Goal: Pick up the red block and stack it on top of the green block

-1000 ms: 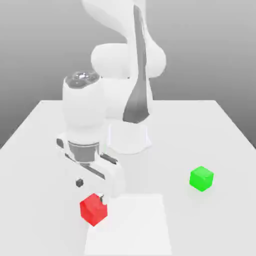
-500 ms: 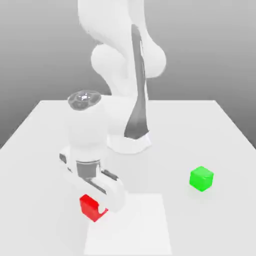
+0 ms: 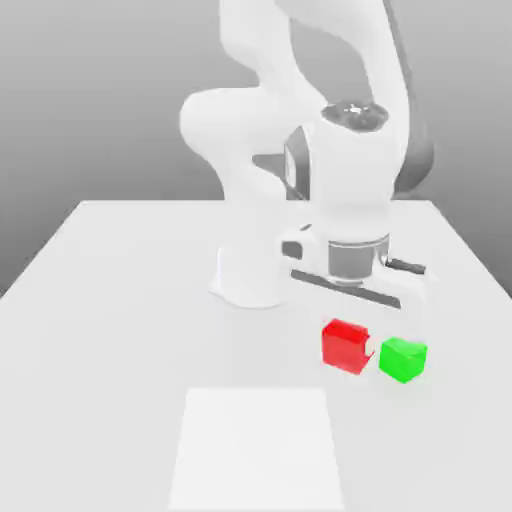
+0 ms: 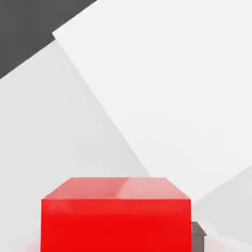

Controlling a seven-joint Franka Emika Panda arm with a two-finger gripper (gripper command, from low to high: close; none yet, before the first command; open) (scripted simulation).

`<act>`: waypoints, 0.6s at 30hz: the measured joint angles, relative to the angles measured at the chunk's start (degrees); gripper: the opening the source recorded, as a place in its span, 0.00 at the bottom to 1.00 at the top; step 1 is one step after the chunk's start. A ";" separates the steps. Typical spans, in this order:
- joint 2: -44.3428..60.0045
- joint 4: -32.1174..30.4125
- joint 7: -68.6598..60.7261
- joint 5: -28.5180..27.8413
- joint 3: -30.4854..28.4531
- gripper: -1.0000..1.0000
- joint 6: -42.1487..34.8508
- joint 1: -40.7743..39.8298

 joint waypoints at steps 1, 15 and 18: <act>-0.88 -0.55 1.83 0.61 1.56 0.00 -0.30 1.47; 5.81 -3.14 25.00 -14.89 15.58 0.00 6.97 -0.93; 9.42 -3.07 27.97 -19.13 15.42 0.00 10.46 -1.99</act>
